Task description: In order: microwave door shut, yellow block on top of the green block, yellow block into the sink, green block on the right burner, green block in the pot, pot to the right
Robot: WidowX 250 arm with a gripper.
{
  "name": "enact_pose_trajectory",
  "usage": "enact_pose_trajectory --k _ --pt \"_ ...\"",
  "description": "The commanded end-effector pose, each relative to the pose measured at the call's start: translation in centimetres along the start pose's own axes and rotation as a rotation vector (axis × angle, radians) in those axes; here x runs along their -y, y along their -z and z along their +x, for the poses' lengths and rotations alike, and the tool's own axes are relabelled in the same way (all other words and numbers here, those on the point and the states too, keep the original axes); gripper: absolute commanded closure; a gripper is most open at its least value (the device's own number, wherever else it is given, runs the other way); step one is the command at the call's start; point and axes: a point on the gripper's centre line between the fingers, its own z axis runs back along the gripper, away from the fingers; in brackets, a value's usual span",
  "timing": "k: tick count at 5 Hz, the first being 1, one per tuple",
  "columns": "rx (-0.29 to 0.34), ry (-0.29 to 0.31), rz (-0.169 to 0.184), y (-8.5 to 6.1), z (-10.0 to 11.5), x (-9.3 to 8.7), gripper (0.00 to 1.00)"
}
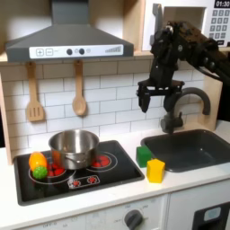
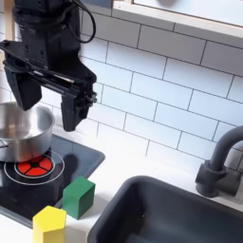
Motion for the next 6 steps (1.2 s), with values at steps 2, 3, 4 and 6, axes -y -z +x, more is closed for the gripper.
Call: enact_pose_trajectory --k 2,3,4,6 --pt "-0.002 0.002 0.0 0.0 0.0 0.0 0.0" --pt "-0.034 -0.022 -0.06 1.9 0.6 0.4 0.0" --pt "-0.056 -0.015 -0.04 2.8 1.1 0.4 0.0" --pt "-0.064 -0.004 -0.023 4.6 0.8 -0.4 0.0"
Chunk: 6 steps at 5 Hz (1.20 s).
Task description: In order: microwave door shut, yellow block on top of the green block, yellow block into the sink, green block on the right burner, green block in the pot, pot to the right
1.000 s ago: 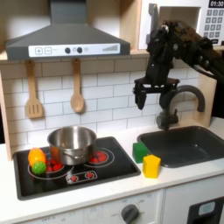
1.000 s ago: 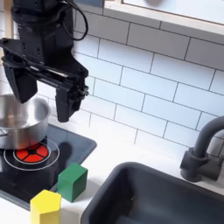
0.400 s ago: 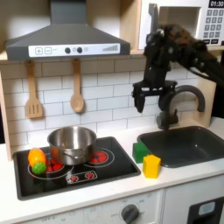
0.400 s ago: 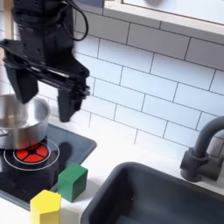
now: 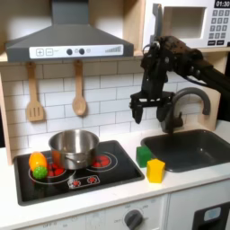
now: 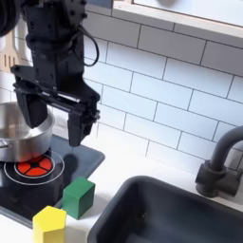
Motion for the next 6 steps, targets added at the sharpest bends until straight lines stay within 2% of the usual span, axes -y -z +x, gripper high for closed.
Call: enact_pose_trajectory --k 1,4,6 --pt "-0.04 0.036 -0.007 2.1 -0.3 0.2 0.0" --pt "-0.081 0.072 -0.026 4.4 -0.2 1.5 0.0" --pt "-0.16 0.092 -0.014 5.4 -2.6 1.5 0.0"
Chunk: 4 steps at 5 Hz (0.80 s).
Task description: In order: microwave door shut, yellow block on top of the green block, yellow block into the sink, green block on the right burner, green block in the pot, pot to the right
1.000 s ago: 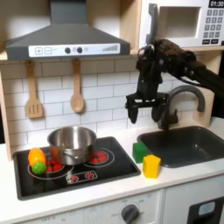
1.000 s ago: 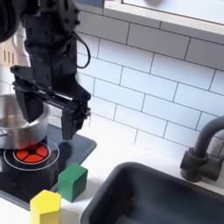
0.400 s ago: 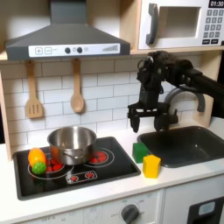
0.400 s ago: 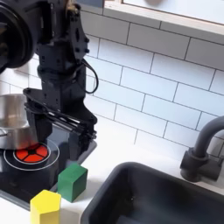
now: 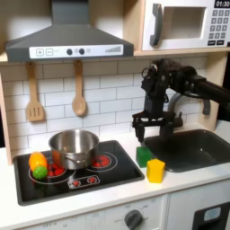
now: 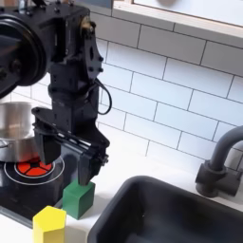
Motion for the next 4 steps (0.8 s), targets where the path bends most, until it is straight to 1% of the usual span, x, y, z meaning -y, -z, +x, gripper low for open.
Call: enact_pose_trajectory --k 1,2,4 --pt "-0.085 0.007 0.006 1.3 -3.2 0.3 0.0" --pt "-0.094 0.019 0.008 1.2 -3.9 0.7 0.0" --pt "-0.117 0.027 0.001 2.0 -4.6 1.2 0.0"
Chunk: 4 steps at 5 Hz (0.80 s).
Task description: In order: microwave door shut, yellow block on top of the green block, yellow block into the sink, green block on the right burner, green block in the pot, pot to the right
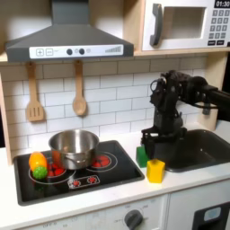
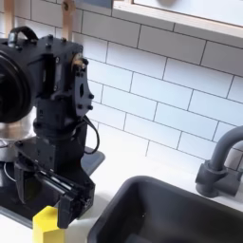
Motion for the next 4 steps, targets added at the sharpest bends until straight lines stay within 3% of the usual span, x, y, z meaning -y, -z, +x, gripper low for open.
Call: enact_pose_trajectory --k 1,4 --pt "-0.027 -0.012 0.007 1.0 -0.3 -0.1 0.0" --pt "-0.06 0.003 0.005 2.3 -0.5 0.0 0.0"
